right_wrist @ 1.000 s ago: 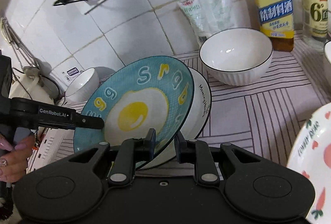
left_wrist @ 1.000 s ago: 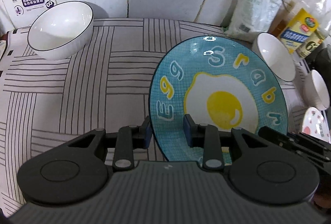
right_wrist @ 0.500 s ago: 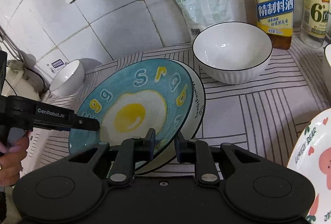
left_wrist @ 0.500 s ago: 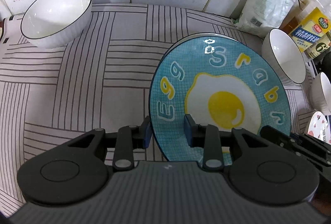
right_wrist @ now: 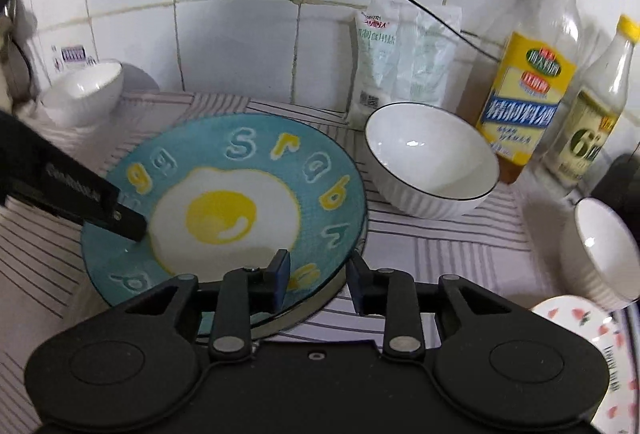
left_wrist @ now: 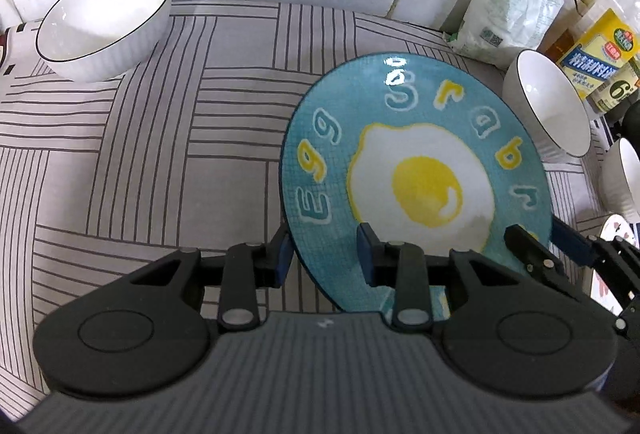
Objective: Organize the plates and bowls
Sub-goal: 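Carry the blue egg plate with both tools and lower it onto the white plate, then open both tools and move them to the pink bunny plate, then close the left tool on the pink bunny plate rim while the right tool grips it too, then carry the pink bunny plate with both tools and lower it onto the blue plate, then open both tools and pull them back from the plate stack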
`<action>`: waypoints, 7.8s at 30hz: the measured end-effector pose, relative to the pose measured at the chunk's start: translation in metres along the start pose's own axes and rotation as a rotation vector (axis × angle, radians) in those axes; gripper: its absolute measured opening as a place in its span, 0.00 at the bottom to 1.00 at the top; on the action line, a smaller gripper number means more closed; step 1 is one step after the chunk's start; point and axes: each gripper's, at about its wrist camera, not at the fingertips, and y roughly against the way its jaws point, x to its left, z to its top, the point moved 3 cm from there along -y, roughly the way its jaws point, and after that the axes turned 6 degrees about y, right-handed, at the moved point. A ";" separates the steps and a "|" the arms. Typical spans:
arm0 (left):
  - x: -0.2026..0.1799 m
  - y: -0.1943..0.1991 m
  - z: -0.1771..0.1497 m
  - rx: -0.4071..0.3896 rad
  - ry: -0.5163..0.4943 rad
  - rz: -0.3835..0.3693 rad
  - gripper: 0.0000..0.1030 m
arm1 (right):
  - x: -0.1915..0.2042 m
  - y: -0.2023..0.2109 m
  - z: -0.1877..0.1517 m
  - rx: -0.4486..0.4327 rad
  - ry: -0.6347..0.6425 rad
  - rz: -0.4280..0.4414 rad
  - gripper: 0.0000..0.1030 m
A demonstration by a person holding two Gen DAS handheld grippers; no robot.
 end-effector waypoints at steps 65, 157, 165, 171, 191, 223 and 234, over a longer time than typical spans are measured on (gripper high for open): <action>-0.215 0.024 -0.159 -0.180 -0.316 -0.138 0.93 | -0.188 0.111 -0.200 -0.160 -0.470 -0.110 0.84; -0.030 0.065 -0.079 -0.190 -0.054 -0.006 0.25 | -0.061 0.057 -0.055 -0.175 -0.245 0.446 0.28; -0.014 0.032 -0.051 -0.144 0.012 -0.034 0.26 | -0.054 0.025 -0.040 -0.143 -0.274 0.440 0.28; -0.008 0.023 -0.037 -0.132 0.023 -0.024 0.27 | -0.048 0.009 -0.028 -0.138 -0.278 0.421 0.28; -0.008 0.005 -0.036 -0.090 0.049 -0.017 0.29 | -0.021 0.012 -0.009 -0.031 -0.150 0.172 0.28; -0.051 0.081 -0.085 -0.102 -0.131 0.031 0.33 | -0.061 0.115 -0.041 -0.166 -0.163 0.131 0.42; -0.089 0.110 -0.120 -0.070 -0.203 -0.020 0.47 | -0.088 0.176 -0.076 -0.206 -0.128 0.068 0.61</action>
